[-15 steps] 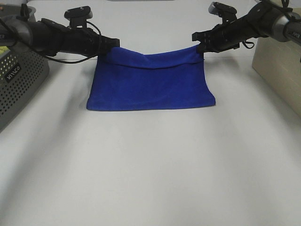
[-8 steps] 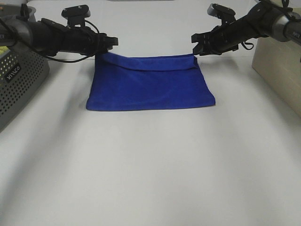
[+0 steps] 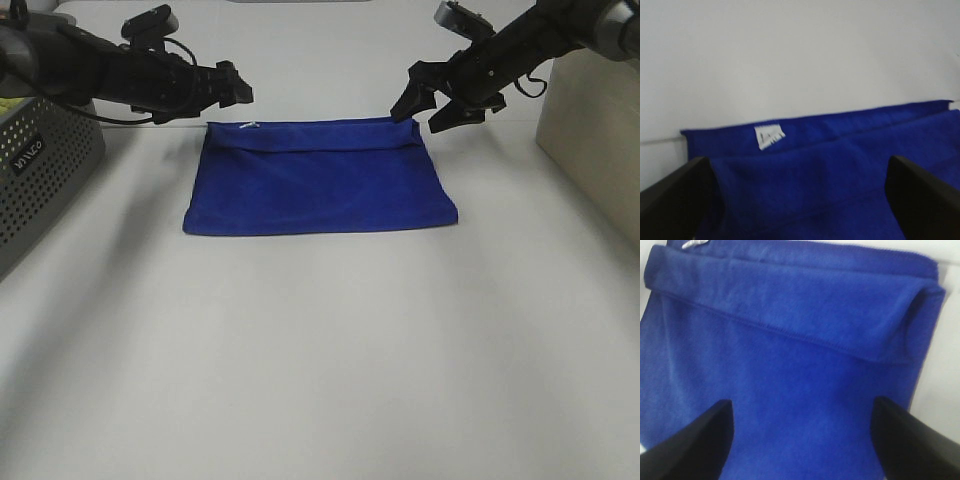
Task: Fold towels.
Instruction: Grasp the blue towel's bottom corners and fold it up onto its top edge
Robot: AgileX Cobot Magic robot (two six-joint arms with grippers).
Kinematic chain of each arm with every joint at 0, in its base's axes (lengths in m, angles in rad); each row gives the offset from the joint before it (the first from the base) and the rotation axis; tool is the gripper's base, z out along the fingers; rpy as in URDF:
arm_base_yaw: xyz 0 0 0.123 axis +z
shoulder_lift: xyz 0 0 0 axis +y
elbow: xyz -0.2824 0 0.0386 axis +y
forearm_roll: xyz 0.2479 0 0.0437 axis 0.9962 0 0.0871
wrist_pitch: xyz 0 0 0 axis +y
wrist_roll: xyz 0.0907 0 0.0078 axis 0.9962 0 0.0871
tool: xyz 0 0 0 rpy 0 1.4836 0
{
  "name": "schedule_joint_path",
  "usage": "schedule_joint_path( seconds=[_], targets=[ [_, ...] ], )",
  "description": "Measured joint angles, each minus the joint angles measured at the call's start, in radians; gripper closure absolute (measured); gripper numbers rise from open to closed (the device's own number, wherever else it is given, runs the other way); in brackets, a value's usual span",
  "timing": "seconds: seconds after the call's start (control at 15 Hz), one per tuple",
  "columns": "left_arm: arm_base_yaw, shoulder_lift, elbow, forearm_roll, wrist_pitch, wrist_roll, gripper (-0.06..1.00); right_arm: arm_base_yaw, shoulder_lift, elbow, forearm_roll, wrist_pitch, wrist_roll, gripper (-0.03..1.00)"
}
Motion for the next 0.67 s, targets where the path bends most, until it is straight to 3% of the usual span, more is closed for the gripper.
schedule_joint_path(
  seconds=[0.13,0.27,0.47,0.67],
  targets=[
    [0.049,0.0,0.0,0.125,0.176,-0.204,0.06,0.0,-0.004,-0.005,-0.016,0.105,0.055,0.23],
    [0.073,0.0,0.0,0.273,0.324,-0.377,0.06,0.0,-0.004,-0.005,-0.058,0.14,0.124,0.23],
    [0.07,-0.018,0.0,0.391,0.499,-0.545,0.07,-0.001,-0.012,-0.005,-0.134,0.143,0.231,0.23],
    [0.068,-0.02,0.0,0.454,0.584,-0.616,0.17,-0.002,-0.059,0.073,-0.169,0.143,0.238,0.23]
  ],
)
